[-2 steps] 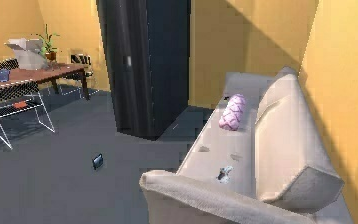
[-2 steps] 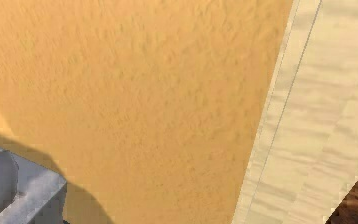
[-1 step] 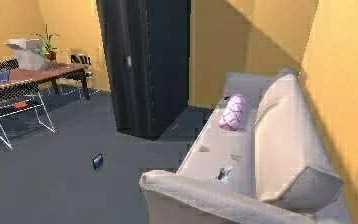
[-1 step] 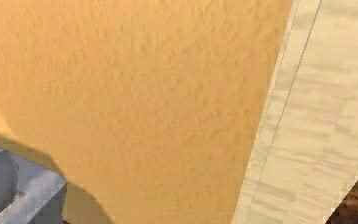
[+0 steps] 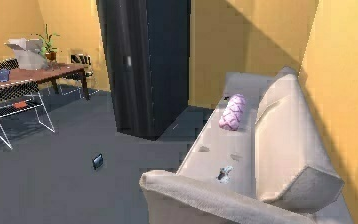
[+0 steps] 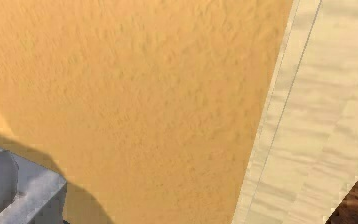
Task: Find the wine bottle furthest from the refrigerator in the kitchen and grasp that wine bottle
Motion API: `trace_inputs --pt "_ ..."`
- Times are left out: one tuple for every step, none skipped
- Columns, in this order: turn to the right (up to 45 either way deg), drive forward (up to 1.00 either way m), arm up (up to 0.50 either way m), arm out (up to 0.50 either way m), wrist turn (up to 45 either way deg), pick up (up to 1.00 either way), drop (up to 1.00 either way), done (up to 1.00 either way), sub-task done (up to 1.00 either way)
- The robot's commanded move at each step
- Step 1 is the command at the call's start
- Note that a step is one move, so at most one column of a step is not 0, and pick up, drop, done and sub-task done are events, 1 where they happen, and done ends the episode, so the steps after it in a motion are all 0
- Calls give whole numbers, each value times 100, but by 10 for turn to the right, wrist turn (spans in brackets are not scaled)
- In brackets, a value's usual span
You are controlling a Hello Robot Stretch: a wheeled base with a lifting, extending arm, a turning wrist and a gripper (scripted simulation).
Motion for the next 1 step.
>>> trace_inputs --pt "450 0 0 0 0 0 0 0 0"
